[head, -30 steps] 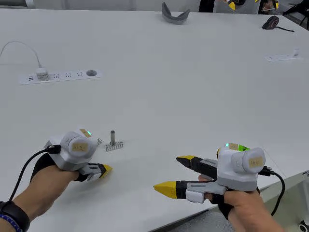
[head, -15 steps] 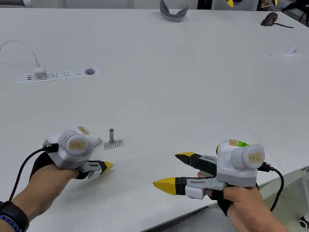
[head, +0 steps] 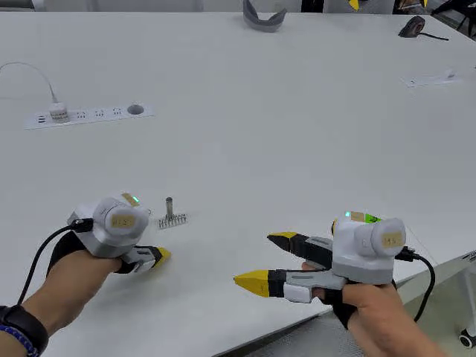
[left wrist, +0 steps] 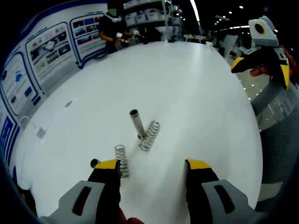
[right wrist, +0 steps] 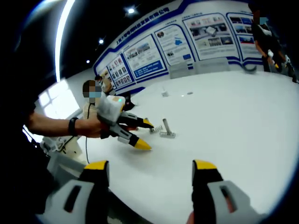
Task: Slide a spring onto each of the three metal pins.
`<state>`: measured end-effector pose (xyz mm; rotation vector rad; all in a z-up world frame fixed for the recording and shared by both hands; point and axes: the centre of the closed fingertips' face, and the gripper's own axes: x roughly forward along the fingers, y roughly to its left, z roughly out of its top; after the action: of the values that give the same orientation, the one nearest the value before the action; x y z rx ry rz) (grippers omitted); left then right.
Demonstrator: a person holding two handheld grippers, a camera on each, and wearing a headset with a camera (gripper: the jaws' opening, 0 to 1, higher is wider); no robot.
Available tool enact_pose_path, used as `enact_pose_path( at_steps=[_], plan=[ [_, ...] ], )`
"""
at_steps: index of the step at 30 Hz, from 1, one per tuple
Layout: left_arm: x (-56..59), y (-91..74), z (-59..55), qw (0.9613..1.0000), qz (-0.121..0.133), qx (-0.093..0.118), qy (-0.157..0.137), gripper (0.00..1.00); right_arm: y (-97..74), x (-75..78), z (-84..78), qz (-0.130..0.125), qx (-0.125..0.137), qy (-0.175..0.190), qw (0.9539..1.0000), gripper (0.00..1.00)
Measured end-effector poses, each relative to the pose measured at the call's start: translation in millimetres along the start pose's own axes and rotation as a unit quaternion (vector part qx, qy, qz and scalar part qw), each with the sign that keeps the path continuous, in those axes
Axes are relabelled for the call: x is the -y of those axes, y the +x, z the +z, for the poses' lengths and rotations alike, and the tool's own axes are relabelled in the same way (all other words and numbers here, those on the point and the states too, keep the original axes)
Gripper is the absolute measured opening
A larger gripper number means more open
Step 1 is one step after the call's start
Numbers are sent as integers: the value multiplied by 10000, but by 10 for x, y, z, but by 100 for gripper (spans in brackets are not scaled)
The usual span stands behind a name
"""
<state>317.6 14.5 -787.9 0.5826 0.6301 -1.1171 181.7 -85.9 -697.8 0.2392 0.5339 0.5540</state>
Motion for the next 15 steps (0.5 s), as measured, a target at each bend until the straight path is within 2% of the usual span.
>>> enact_pose_path(
  at_steps=[15],
  plan=[
    [-32,19,-51,9999,52,-135,26,58,5,-14,1,39,-1,12,10000,73]
  ],
)
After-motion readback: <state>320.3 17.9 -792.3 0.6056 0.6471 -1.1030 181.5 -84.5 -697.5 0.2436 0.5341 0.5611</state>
